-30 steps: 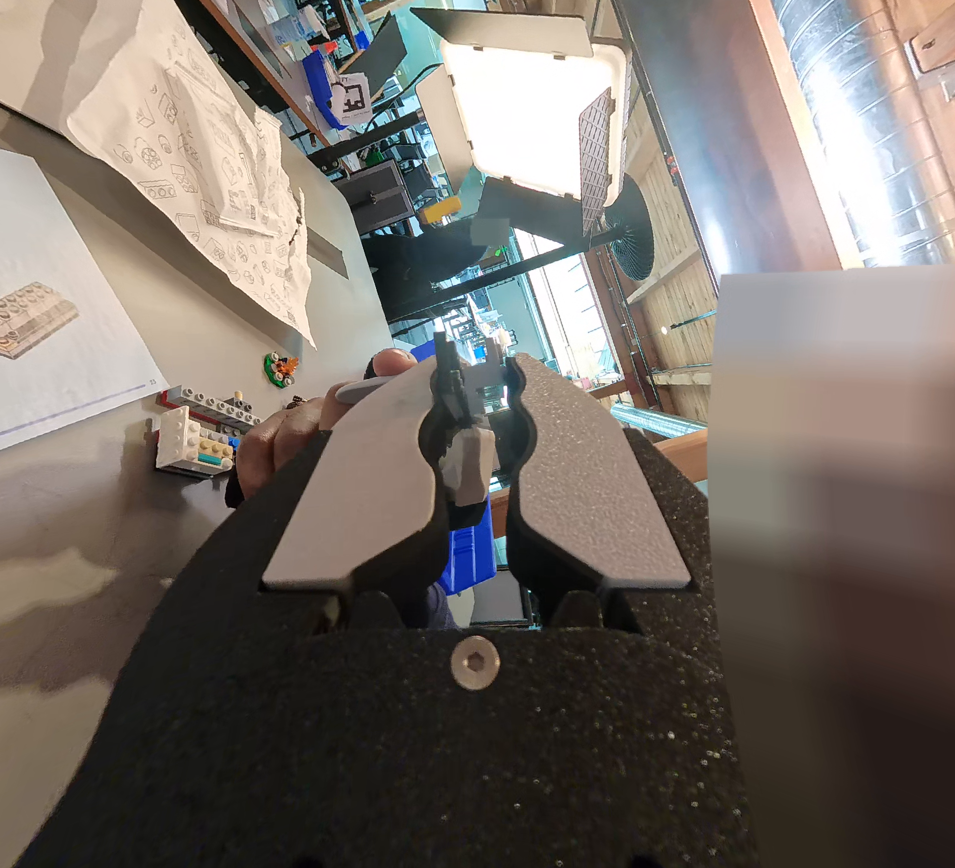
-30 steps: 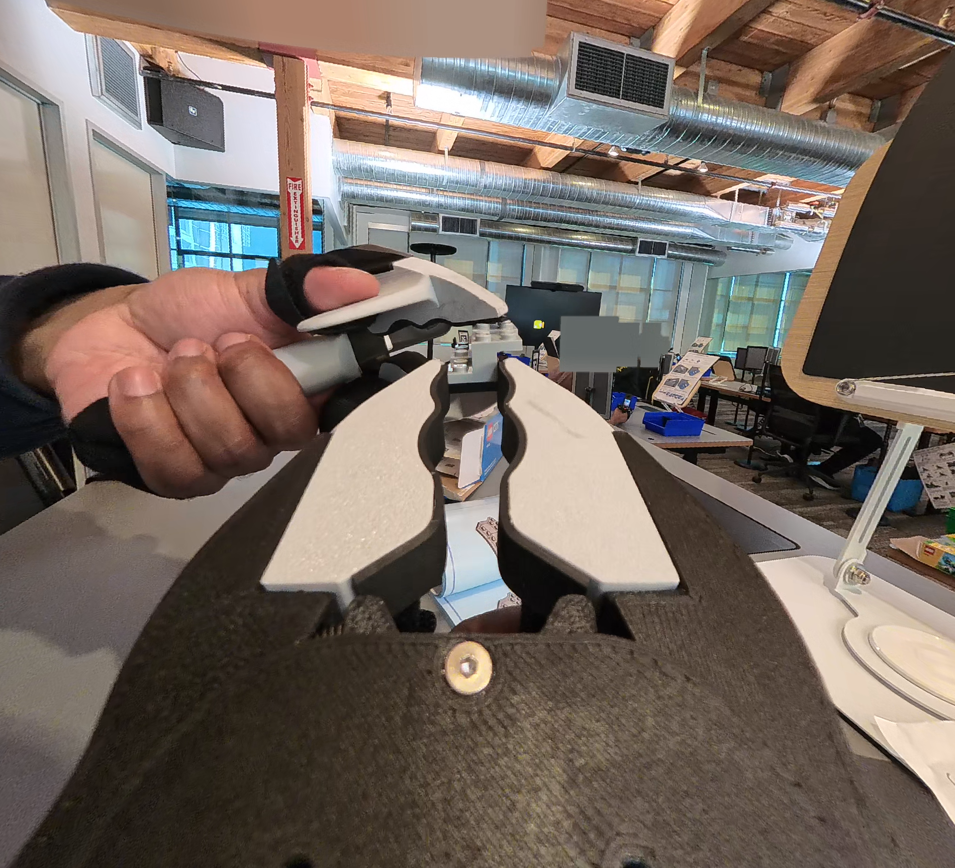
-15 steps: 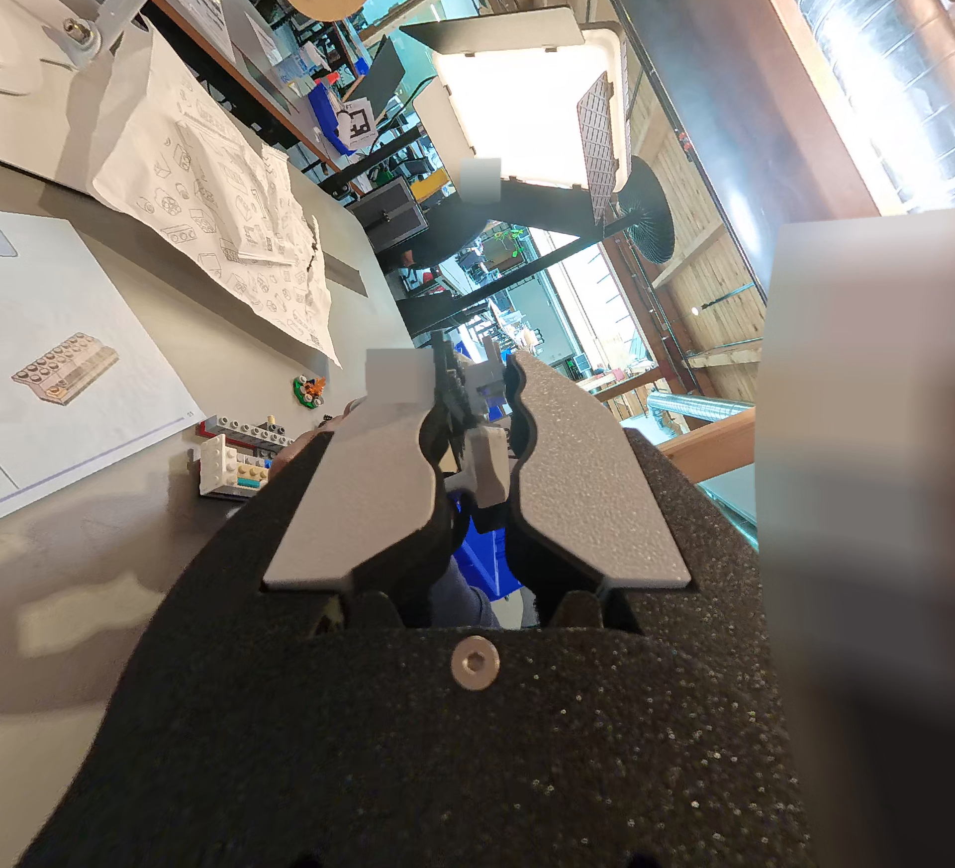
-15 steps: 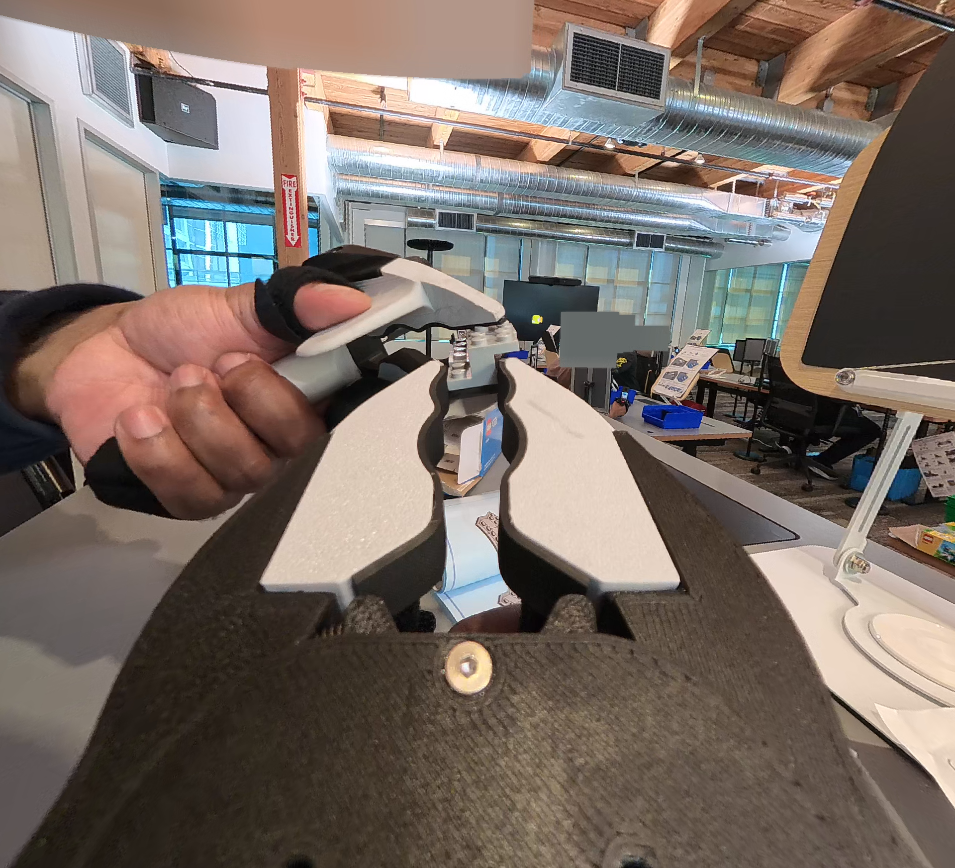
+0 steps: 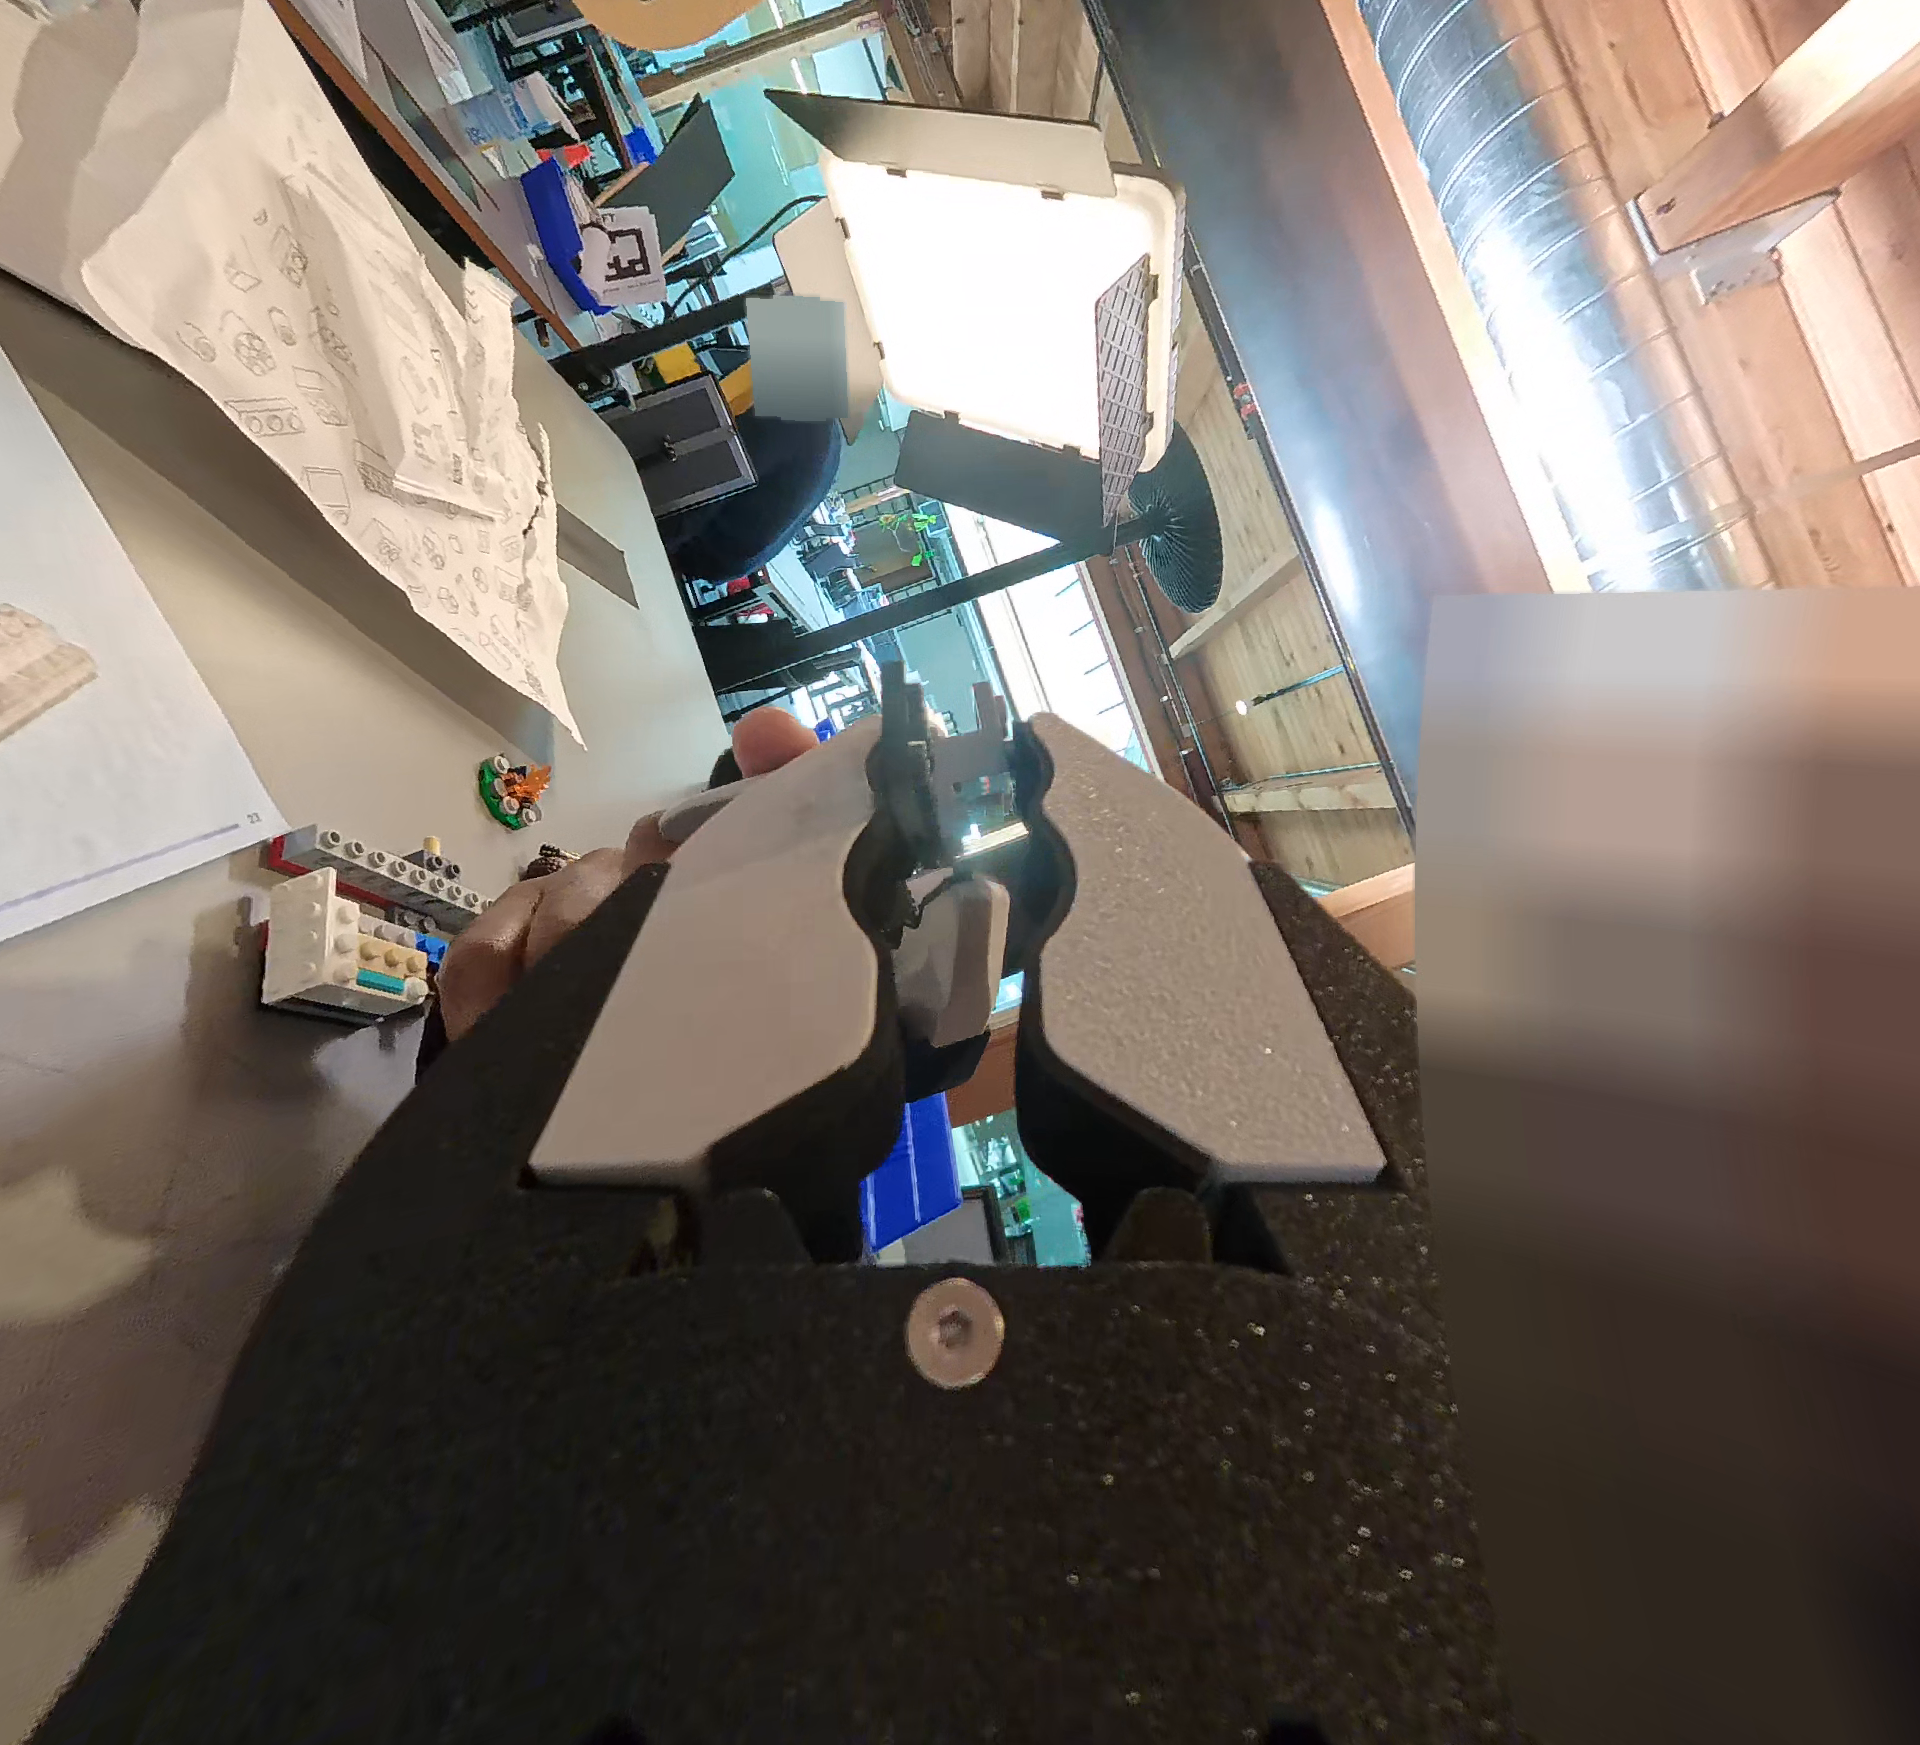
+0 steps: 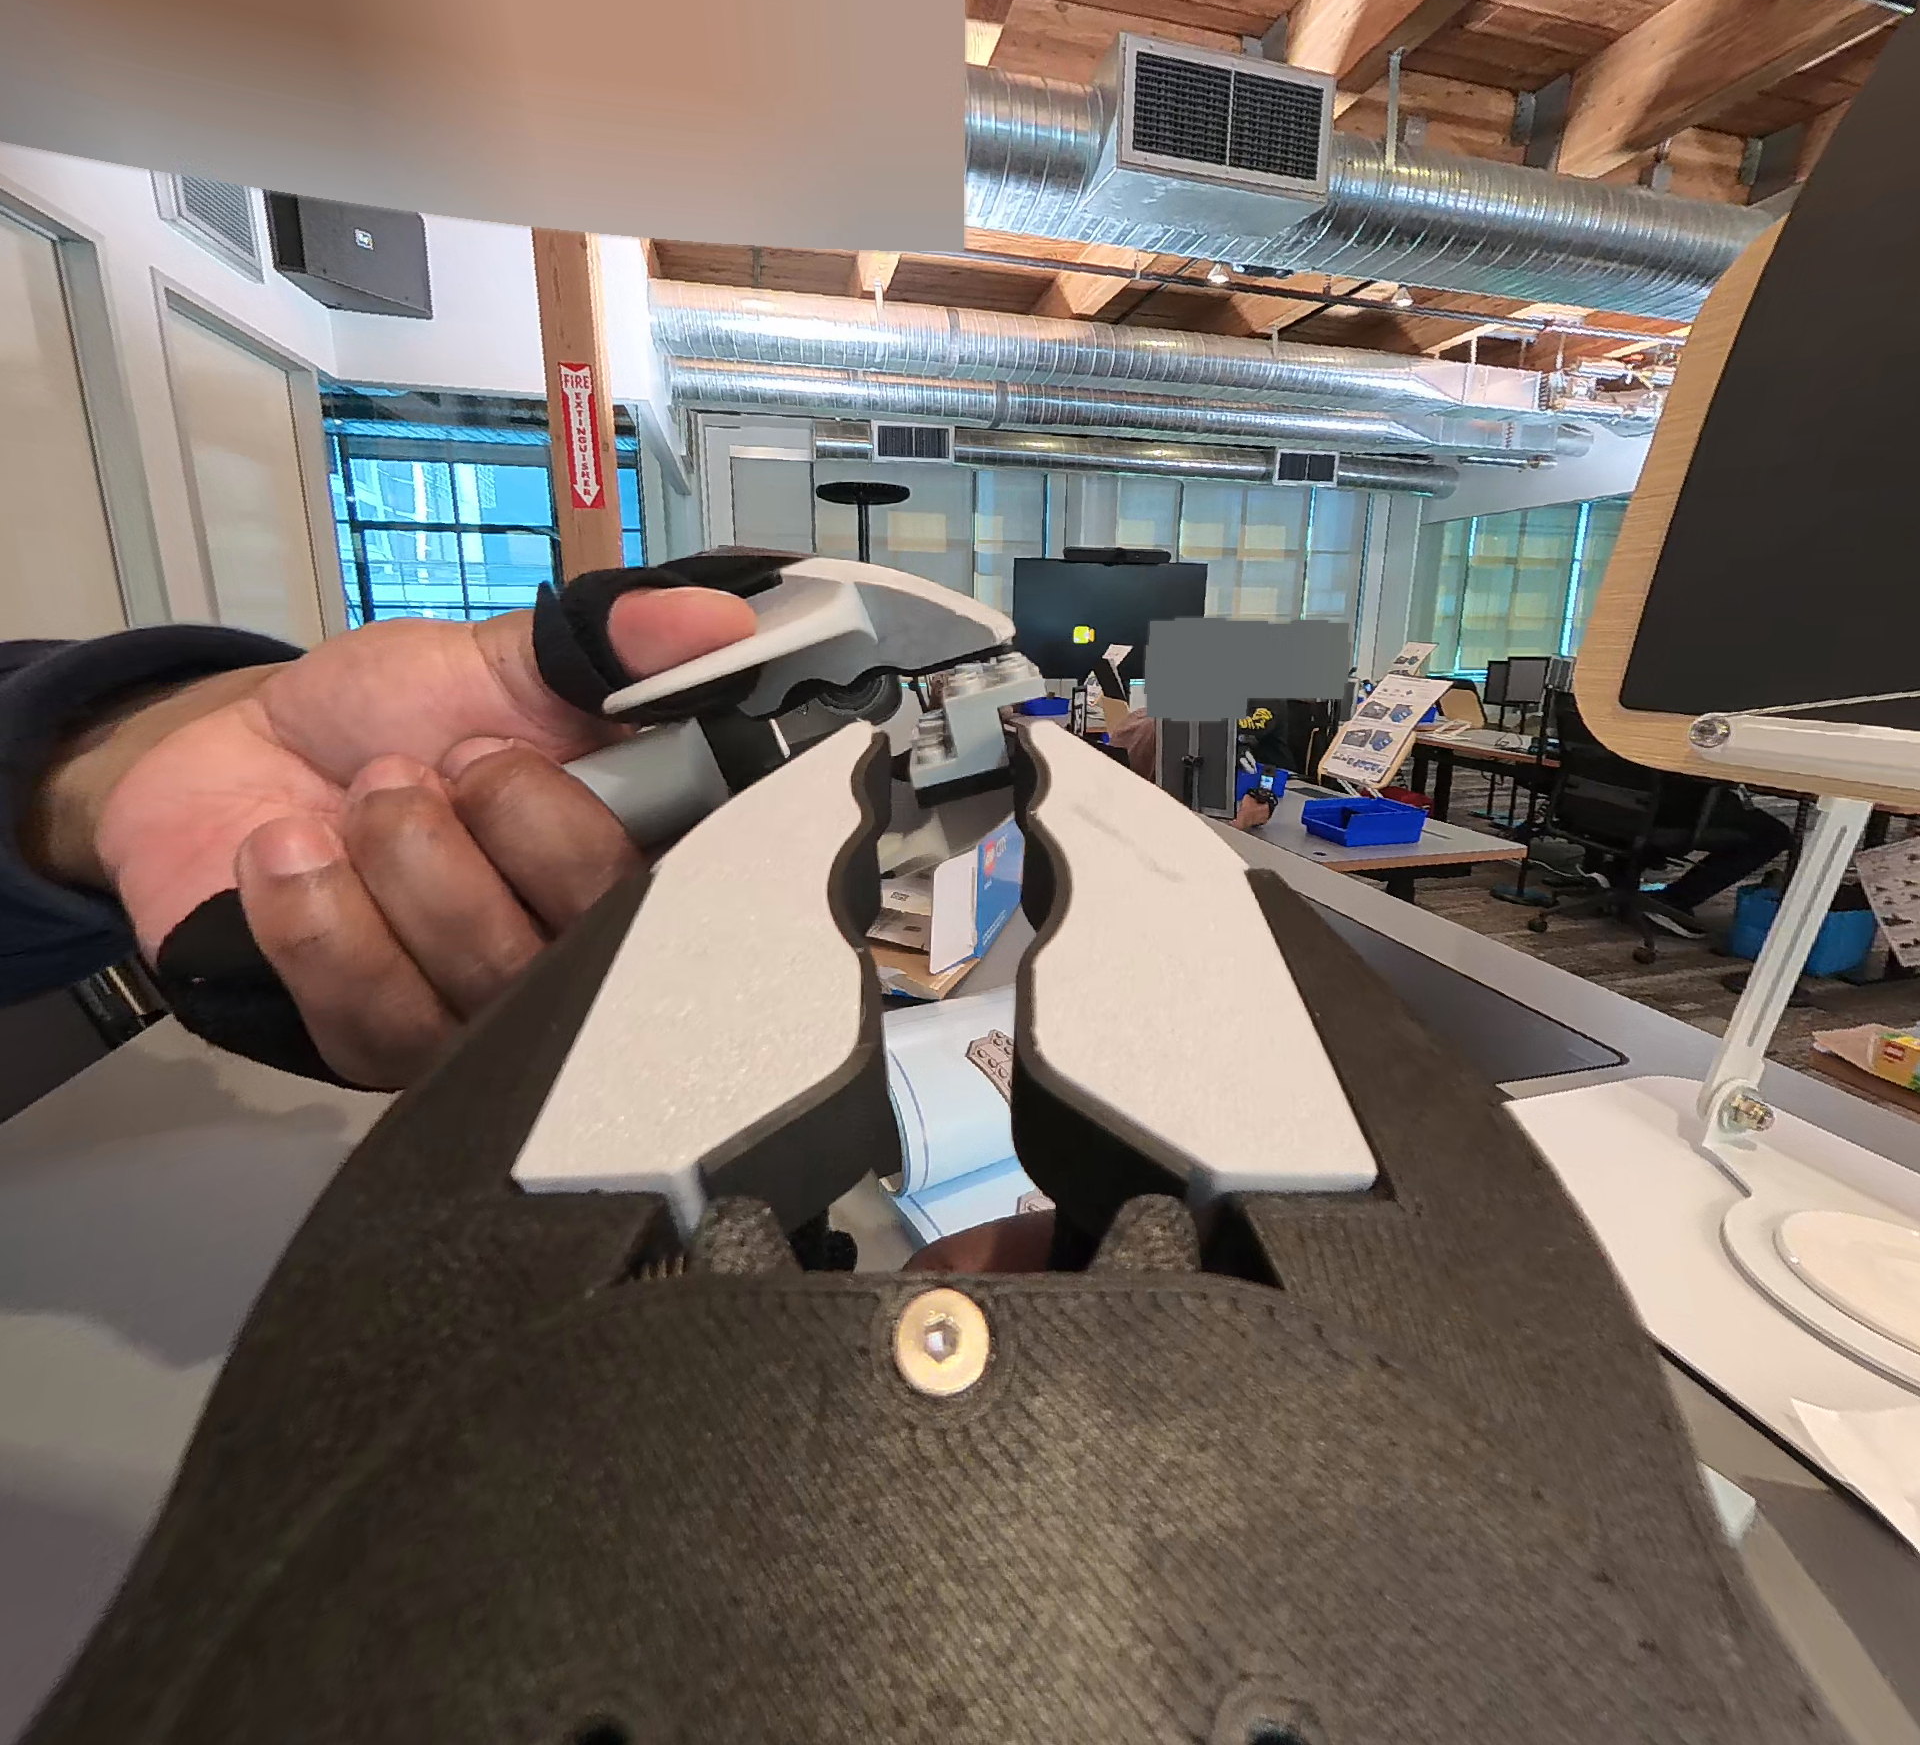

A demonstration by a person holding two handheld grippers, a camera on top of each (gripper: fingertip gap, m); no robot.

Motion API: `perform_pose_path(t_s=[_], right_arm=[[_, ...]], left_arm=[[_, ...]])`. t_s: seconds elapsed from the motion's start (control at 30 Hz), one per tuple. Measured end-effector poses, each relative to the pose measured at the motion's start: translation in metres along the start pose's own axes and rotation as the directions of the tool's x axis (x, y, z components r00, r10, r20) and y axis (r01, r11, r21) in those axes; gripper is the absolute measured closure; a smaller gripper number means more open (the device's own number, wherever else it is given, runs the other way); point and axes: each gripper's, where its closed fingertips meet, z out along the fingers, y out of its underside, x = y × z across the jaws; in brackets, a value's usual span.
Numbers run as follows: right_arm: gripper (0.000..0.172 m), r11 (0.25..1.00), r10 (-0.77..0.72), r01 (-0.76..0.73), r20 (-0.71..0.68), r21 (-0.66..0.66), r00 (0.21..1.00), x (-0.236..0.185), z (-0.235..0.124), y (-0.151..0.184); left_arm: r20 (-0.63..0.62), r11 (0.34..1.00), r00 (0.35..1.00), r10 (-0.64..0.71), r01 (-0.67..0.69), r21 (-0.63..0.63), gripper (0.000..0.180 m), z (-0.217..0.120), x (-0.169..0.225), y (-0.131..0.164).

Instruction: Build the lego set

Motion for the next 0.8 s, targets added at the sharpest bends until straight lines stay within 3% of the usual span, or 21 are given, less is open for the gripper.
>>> perform_pose_path(t_s=[0.27,0.43,0.8], right_arm=[[0.145,1.0,-0.015,0.015,-0.017,-0.012,1.0,0.0012,0.0007,0.0016],[0.154,1.0,-0.024,0.024,-0.02,-0.001,1.0,0.0001,0.0011,0.001],[0.153,1.0,0.009,-0.008,-0.021,0.019,1.0,0.001,0.001,-0.0006]], left_arm=[[0.01,0.999,0.999,0.035,-0.035,-0.007,0.161,-0.003,0.0068,-0.0059],[0.033,0.997,0.997,0.071,-0.07,-0.024,0.161,-0.0025,0.0048,-0.0015],[0.036,0.99,0.989,0.144,-0.144,-0.011,0.161,-0.0013,0.007,-0.001]])
